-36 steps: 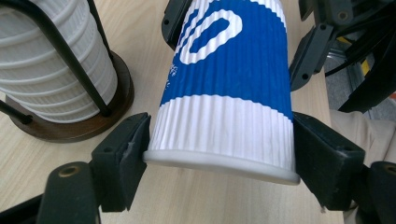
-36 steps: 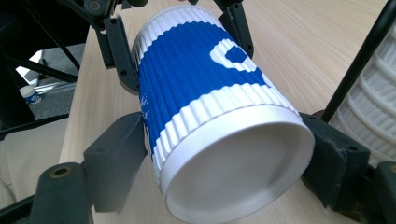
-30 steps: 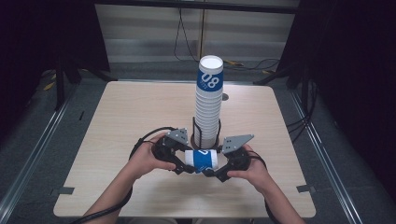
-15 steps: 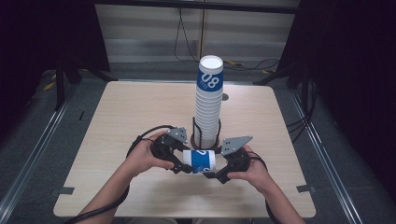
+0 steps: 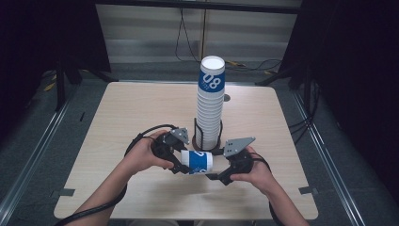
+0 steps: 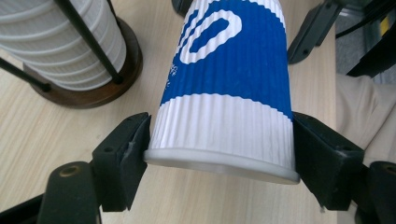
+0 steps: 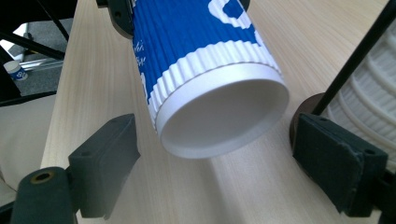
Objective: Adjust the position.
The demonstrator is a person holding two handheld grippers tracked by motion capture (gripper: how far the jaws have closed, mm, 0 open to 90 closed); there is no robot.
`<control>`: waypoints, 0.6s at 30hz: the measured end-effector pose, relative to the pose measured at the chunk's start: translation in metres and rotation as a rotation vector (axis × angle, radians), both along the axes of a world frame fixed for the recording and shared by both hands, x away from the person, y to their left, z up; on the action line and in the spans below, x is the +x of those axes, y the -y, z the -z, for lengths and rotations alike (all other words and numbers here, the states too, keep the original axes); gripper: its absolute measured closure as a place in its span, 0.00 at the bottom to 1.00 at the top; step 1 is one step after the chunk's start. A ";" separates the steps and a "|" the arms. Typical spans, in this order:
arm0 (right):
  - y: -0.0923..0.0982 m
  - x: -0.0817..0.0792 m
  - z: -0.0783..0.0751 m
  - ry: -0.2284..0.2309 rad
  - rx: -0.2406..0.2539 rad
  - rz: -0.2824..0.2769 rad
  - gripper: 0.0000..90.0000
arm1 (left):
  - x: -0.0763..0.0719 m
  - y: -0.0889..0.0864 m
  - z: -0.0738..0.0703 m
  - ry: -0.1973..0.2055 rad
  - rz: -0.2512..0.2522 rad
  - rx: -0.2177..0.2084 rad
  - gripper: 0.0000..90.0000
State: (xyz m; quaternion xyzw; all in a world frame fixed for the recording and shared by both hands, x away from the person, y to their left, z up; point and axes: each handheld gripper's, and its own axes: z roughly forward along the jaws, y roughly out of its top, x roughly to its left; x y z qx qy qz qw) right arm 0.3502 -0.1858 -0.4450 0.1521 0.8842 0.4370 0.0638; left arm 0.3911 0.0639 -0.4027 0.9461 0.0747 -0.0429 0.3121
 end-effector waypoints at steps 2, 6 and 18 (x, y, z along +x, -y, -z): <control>0.001 0.000 -0.001 -0.004 -0.002 0.000 0.15 | 0.000 0.000 -0.002 -0.002 0.003 0.016 0.27; 0.002 0.000 -0.001 -0.004 -0.005 -0.002 0.15 | 0.001 0.002 -0.004 0.005 0.009 0.052 0.27; 0.000 0.000 -0.003 0.001 -0.020 -0.013 0.15 | 0.003 0.008 -0.012 0.020 0.026 0.147 0.26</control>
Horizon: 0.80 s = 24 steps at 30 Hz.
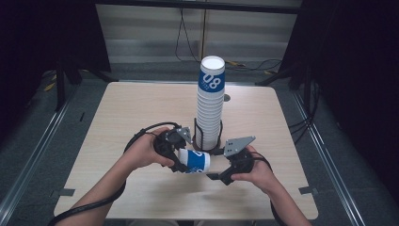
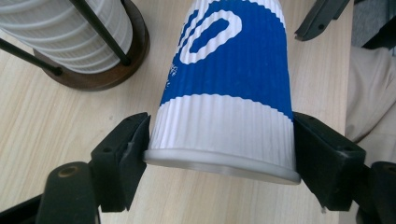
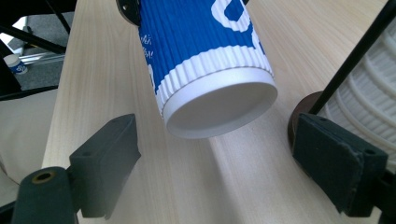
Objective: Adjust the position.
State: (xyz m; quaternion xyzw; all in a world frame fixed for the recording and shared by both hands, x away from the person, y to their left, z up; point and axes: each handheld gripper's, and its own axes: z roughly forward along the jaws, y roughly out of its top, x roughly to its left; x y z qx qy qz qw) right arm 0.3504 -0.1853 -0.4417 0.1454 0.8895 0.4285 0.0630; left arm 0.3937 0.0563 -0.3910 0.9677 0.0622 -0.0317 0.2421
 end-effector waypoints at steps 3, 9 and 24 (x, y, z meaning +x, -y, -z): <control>-0.002 0.000 0.000 -0.007 -0.008 -0.007 0.15 | 0.000 0.001 -0.001 -0.001 -0.010 0.013 0.26; -0.004 0.000 0.000 -0.012 -0.028 -0.015 0.15 | 0.000 0.004 -0.003 0.000 0.001 0.050 0.26; -0.009 0.002 -0.002 -0.031 -0.079 -0.030 0.16 | -0.002 0.013 -0.004 0.012 0.025 0.107 0.26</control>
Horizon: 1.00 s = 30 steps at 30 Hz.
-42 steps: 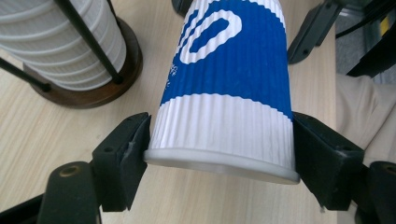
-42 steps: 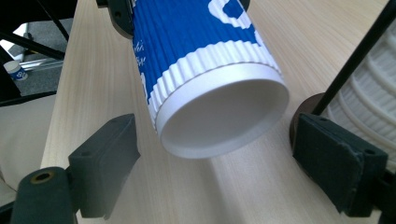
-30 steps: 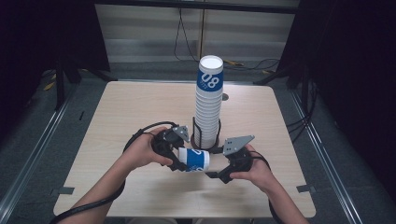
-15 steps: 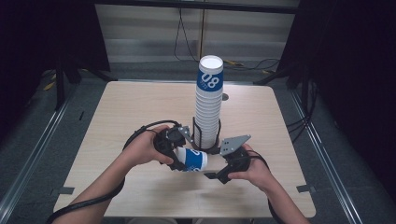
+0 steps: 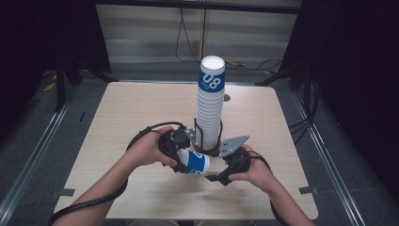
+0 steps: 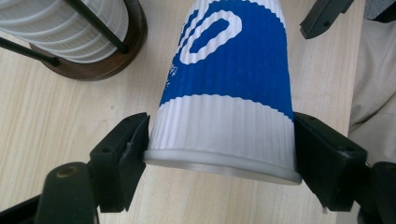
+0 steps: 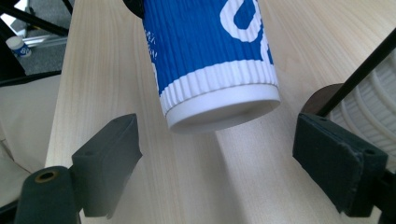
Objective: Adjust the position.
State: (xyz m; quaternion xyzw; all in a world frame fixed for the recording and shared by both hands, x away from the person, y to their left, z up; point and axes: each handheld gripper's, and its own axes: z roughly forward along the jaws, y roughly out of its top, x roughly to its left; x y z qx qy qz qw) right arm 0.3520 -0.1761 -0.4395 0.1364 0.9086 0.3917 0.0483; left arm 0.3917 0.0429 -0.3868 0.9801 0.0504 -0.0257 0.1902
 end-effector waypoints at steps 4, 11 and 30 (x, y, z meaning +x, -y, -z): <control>-0.004 0.001 -0.001 -0.003 -0.022 -0.016 0.16 | 0.000 0.002 0.000 0.006 -0.002 0.010 0.25; -0.010 0.003 -0.005 -0.012 -0.048 -0.027 0.17 | 0.001 0.004 0.001 0.001 0.017 0.034 0.25; -0.019 0.005 -0.010 -0.029 -0.117 -0.071 0.19 | 0.001 0.015 -0.001 -0.003 0.051 0.053 0.25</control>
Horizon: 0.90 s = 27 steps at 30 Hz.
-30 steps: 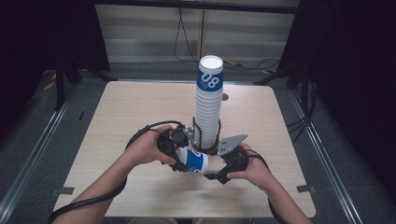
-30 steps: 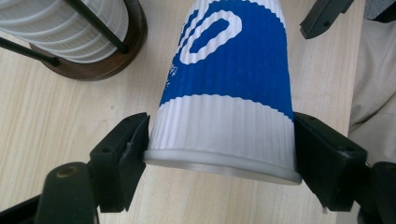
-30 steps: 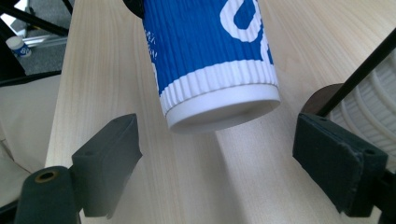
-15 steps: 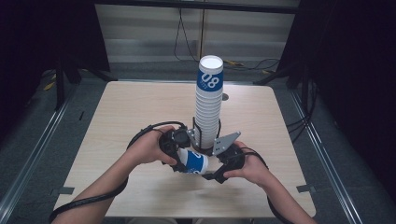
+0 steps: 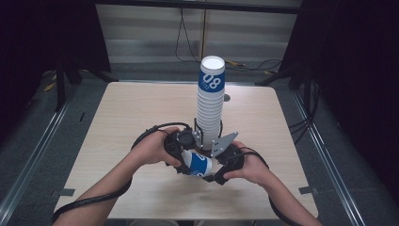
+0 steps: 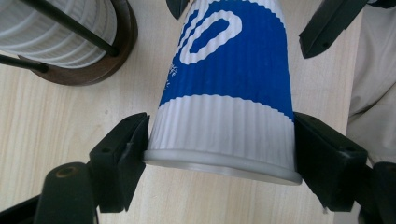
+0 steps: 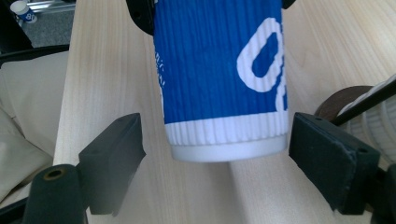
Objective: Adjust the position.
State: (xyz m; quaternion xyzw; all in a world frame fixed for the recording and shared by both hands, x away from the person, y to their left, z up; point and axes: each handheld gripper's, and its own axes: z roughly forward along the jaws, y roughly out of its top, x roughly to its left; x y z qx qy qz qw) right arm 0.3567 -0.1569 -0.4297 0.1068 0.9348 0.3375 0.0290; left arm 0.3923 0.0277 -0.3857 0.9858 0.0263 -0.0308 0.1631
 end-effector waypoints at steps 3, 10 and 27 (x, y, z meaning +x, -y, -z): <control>-0.001 0.000 0.000 0.008 -0.006 -0.004 0.19 | -0.001 0.002 0.000 0.004 0.001 0.010 0.25; -0.002 0.002 -0.001 0.009 -0.018 -0.006 0.19 | 0.000 0.006 -0.001 0.006 0.010 0.009 0.25; -0.009 0.003 0.003 0.019 -0.026 -0.014 0.29 | -0.001 0.006 -0.001 -0.012 0.001 -0.006 0.25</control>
